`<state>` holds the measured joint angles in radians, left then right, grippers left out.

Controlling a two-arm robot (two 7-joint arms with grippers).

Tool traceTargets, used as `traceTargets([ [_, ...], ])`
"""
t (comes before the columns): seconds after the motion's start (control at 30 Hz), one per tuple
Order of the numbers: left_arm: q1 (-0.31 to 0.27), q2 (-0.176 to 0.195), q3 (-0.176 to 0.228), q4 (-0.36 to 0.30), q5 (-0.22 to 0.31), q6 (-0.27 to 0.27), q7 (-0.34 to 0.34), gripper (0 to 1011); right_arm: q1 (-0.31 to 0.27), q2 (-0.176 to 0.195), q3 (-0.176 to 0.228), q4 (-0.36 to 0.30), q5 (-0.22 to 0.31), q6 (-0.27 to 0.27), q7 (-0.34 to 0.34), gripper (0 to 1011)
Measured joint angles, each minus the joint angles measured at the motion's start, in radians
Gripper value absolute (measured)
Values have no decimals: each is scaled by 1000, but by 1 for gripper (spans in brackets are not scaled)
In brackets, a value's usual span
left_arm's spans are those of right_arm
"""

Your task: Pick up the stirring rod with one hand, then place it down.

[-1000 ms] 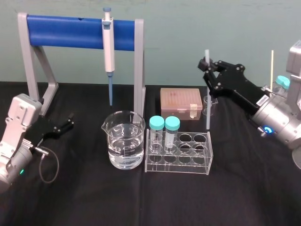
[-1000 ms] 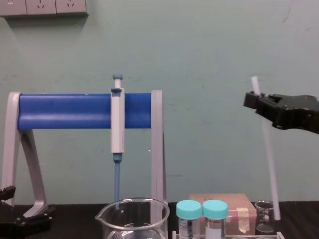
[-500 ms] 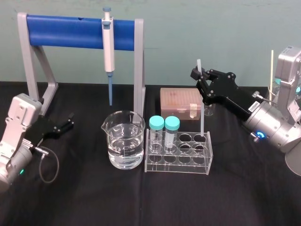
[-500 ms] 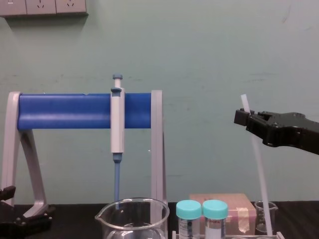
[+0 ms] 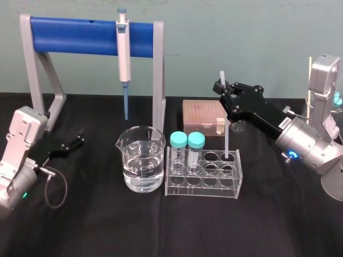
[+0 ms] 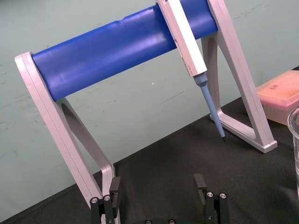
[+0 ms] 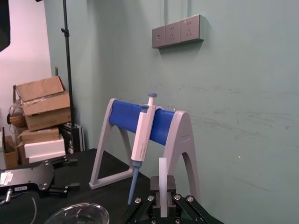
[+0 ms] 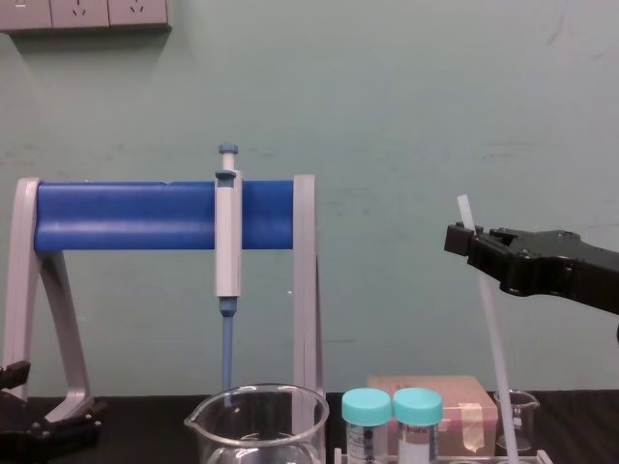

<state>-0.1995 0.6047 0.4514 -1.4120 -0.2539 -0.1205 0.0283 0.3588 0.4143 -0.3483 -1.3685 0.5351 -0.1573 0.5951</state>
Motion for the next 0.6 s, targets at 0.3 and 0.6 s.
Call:
traceTargets([
  [0.3,0,0,0,0,0,0,0,1000,5,0,-6,15,-1,4,-4,79],
  [0.6,0,0,0,0,0,0,0,1001,6,-2,-13,36,-1,12,-5,79],
])
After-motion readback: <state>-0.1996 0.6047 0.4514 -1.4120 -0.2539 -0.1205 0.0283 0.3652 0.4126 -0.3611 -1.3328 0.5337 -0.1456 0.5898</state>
